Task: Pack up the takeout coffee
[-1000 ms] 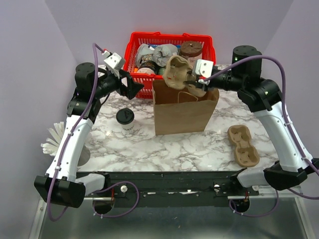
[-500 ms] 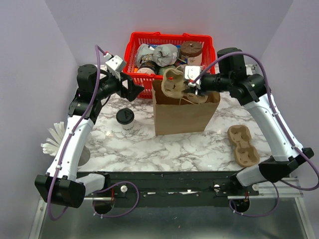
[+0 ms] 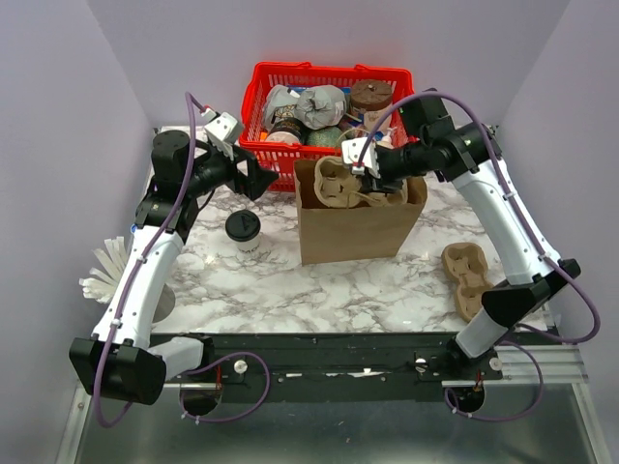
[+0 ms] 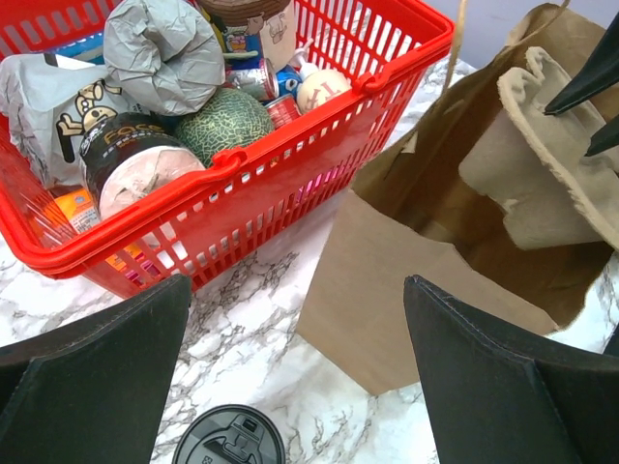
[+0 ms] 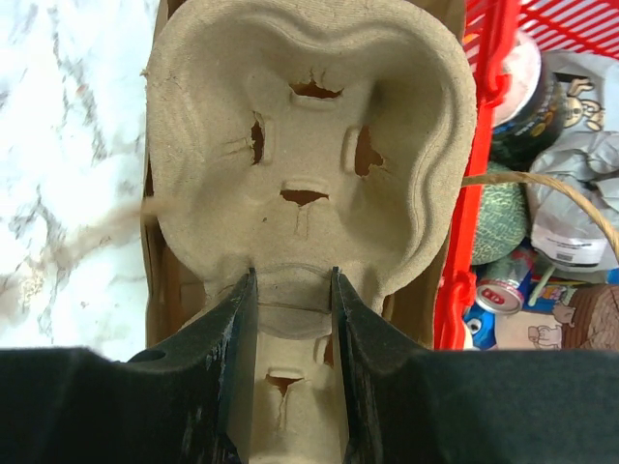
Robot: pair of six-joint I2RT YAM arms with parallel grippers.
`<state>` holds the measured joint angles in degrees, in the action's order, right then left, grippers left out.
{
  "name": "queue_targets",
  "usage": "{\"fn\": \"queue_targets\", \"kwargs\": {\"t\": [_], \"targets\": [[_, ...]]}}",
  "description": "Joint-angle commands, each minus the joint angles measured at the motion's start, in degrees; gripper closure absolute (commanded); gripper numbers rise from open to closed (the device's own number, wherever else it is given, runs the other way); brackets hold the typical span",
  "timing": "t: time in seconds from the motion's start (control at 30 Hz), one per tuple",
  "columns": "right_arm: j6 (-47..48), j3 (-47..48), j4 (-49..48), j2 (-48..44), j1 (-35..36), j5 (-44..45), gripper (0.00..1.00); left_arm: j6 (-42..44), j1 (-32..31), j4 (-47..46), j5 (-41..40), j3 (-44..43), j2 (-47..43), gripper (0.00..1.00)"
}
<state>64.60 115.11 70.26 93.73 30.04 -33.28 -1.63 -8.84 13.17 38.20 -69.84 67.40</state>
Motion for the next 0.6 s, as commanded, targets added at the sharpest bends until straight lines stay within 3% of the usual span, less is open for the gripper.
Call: {"fn": "queue_targets", "kwargs": {"t": [0.0,0.27,0.57], "targets": [[6.3,4.5,10.1,2.5,0.1,1.1,0.81,-1.5,0.6,-2.6,1.4,1.5,-1.7,0.02],[9.4,10.5,17.1,9.1,0.4,4.1,0.78,-2.0,0.9,-3.5,1.6,2.9,-1.9,0.02],[9.7,5.7,17.1,9.1,0.8,5.8,0.75,-3.3,1.3,-4.8,2.1,3.8,-1.3,0.02]]}}
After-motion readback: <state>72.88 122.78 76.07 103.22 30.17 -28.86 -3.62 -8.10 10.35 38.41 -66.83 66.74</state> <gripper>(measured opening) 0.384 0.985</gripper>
